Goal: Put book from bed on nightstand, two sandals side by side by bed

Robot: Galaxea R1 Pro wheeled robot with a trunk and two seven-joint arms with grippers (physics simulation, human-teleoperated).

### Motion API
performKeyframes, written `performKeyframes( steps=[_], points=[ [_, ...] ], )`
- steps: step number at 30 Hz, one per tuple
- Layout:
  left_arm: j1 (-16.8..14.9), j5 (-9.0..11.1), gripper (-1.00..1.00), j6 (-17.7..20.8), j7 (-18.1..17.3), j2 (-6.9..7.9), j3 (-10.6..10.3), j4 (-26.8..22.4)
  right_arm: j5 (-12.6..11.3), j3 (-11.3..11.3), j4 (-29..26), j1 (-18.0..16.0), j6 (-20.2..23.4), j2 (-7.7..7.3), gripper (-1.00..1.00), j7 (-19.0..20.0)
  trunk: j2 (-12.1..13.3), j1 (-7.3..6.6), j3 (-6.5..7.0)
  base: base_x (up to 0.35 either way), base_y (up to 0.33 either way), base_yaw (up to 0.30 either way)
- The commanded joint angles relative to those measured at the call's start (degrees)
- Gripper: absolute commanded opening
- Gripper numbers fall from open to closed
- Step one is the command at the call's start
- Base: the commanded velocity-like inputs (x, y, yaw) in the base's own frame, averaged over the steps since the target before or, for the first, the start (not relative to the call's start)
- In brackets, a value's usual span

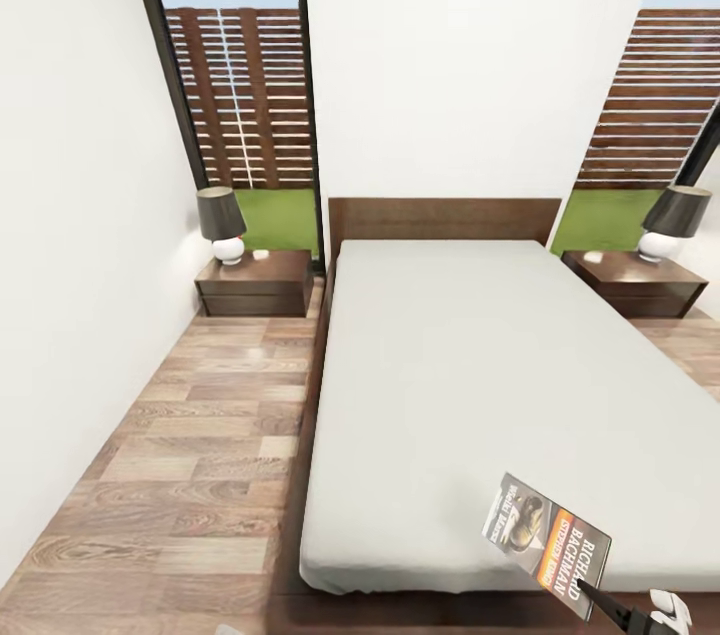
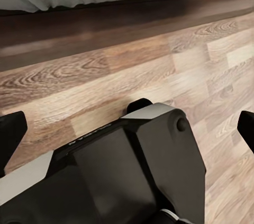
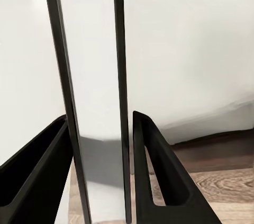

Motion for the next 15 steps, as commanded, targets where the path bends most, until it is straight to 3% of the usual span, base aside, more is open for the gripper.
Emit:
performKeyframes(
  steps=[1,15],
  points=[
    [-0.07,-0.61,1.0,-0.4,-0.07,-0.08,0.34,0.02,-0.43,0.08,0.03,-0.04,0.55,-0.01,-1.0,0.2,-0.11,0.04,-0.02,0.0,0.0,0.0],
    [-0.03,-0.61,1.0,-0.4,-0.04,-0.99,0.34,0.09,-0.43,0.06,0.03,-0.04,0.55,0.0,-1.0,0.16,-0.11,0.04,1.28,0.0,0.0,0.0]
  ],
)
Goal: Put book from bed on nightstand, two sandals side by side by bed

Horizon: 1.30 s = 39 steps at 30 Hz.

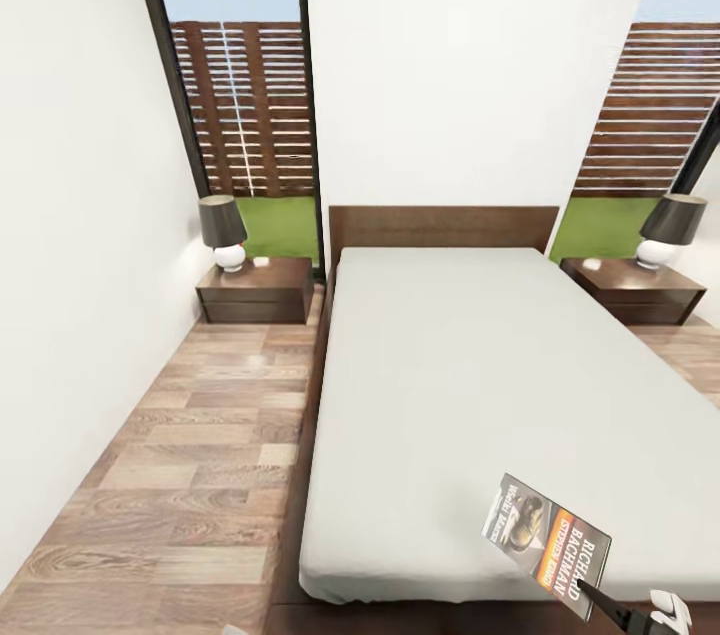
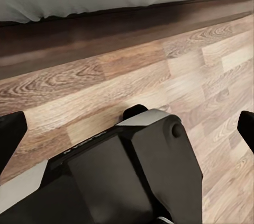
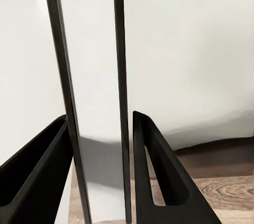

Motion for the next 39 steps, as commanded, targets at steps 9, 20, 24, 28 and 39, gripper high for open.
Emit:
performKeyframes(
  steps=[9,20,24,28,39],
  points=[
    [-0.05,-0.61,1.0,-0.4,-0.05,-0.03,0.34,0.03,-0.43,0.05,0.03,-0.05,0.55,-0.02,-1.0,0.23,-0.11,0.04,0.72,0.0,0.0,0.0],
    [-0.05,-0.61,1.0,-0.4,-0.06,-0.03,0.34,0.03,-0.43,0.09,0.03,-0.05,0.55,-0.02,-1.0,0.21,-0.11,0.04,1.74,0.0,0.0,0.0],
    [-0.05,-0.61,1.0,-0.4,-0.08,-0.03,0.34,0.03,-0.43,0.09,0.03,-0.05,0.55,-0.02,-1.0,0.22,-0.11,0.04,2.12,0.0,0.0,0.0],
    [-0.05,-0.61,1.0,-0.4,-0.07,-0.03,0.34,0.02,-0.43,0.09,0.03,-0.05,0.55,-0.02,-1.0,0.2,-0.11,0.04,2.49,0.0,0.0,0.0],
    [-0.05,-0.61,1.0,-0.4,-0.1,-0.08,0.34,0.03,-0.43,0.09,1.12,-0.05,0.55,-0.02,-1.0,0.19,-0.11,0.04,3.51,0.0,0.0,0.0]
  ],
)
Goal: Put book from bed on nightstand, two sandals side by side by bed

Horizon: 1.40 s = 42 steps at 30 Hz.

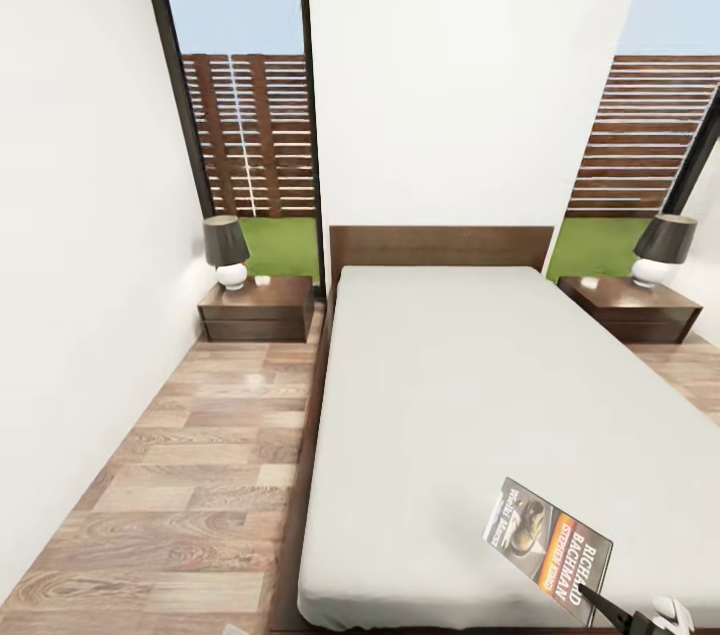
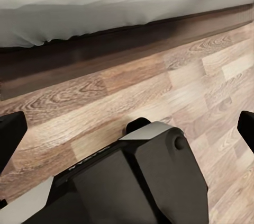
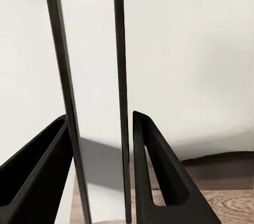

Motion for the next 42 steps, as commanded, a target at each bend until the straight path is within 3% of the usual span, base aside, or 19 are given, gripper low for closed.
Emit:
performKeyframes(
  steps=[1,14,42],
  points=[
    [-0.05,-0.61,1.0,-0.4,-0.07,0.0,0.34,0.02,-0.51,0.13,0.05,-0.03,0.55,-0.02,-1.0,0.2,-0.12,0.04,-0.03,0.0,0.0,0.0],
    [-0.05,-0.6,1.0,-0.4,-0.1,0.05,0.37,-0.03,-0.51,0.16,0.09,-0.05,0.55,-0.02,-1.0,0.17,-0.12,0.04,1.09,0.0,0.0,0.0],
    [-0.05,-0.61,1.0,-0.4,-0.11,0.06,0.34,0.01,-0.51,0.13,0.09,-0.05,0.55,-0.02,-1.0,0.17,-0.12,0.04,1.9,0.0,0.0,0.0]
  ],
)
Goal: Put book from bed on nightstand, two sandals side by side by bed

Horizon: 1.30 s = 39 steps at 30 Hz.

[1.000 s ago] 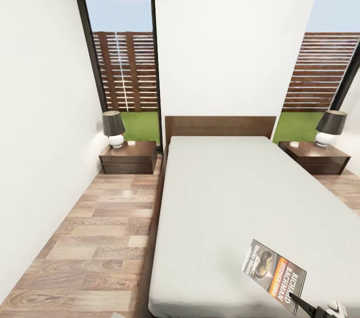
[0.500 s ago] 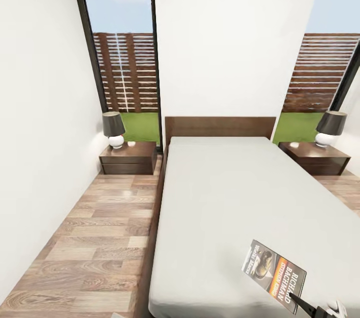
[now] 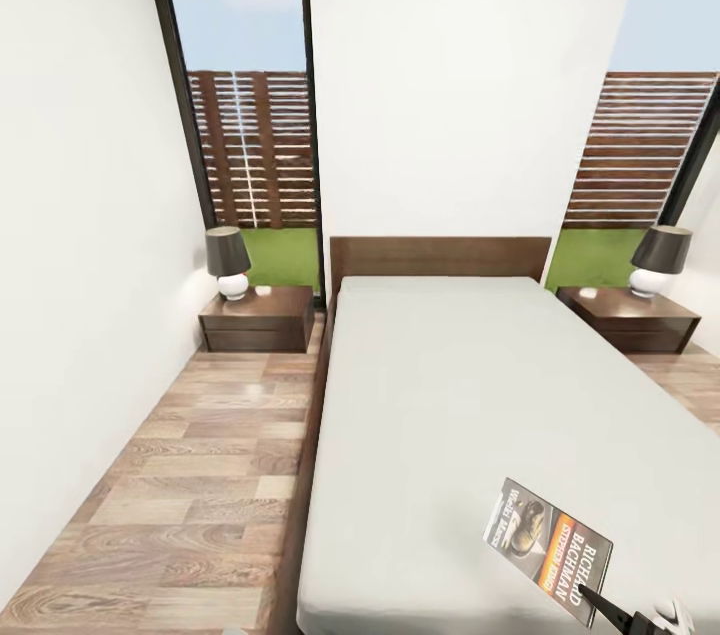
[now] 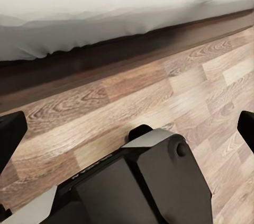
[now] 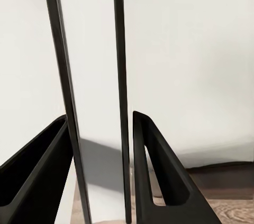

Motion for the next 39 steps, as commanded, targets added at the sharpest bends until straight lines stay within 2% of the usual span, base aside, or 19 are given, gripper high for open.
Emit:
performKeyframes(
  steps=[1,39],
  points=[
    [-0.04,-0.61,1.0,-0.4,-0.07,0.01,0.34,0.03,-0.51,0.13,0.04,-0.05,0.55,-0.02,-1.0,0.19,-0.13,0.04,-0.09,0.0,0.0,0.0],
    [-0.02,-0.61,1.0,-0.4,-0.07,-0.02,0.34,0.04,-0.54,0.07,0.04,-0.05,0.55,-0.02,-1.0,0.27,-0.13,0.04,0.12,0.0,0.0,0.0]
  ],
)
